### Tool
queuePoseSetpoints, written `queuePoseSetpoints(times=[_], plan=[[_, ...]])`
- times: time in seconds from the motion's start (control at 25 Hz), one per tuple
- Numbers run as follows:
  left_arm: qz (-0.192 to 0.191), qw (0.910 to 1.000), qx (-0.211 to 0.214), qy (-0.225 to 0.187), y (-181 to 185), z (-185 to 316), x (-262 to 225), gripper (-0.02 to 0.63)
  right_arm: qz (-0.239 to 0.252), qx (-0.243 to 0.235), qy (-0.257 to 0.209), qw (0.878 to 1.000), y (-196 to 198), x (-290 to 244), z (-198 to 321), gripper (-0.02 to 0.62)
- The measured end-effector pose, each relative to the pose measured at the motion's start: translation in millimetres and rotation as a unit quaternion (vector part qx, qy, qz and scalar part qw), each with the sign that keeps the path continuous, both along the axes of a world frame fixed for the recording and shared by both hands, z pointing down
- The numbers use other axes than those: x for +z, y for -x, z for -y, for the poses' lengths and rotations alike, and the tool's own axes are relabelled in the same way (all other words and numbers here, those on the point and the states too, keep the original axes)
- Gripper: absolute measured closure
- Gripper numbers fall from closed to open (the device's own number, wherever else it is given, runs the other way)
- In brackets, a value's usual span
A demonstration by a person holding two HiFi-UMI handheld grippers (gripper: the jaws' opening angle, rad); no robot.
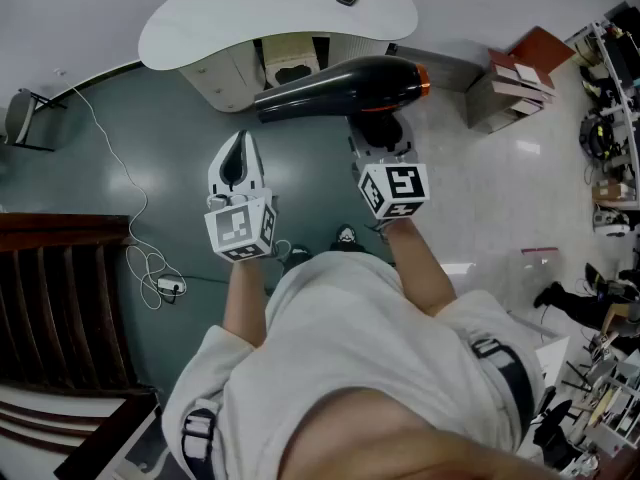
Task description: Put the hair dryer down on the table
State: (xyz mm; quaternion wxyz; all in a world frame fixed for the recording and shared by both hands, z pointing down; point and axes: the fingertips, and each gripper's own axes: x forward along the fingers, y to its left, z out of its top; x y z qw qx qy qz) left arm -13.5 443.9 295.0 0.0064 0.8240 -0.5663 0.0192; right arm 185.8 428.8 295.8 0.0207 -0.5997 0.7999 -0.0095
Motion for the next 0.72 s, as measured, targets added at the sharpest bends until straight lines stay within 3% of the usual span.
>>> queuePoseSetpoints(times=[0.32,0.72], plan=[[-0.006,1.0000,0.006,-0.002,6,-10,-4,0.589,0.014,-0.013,-0.013,1.000,13,-7,-6,0.385],[-0.009,0.9999,0.004,-0.005,62,-25,-2,0.589,0.019,-0.013,-0.027,0.999,61,-10,-14,0.387]])
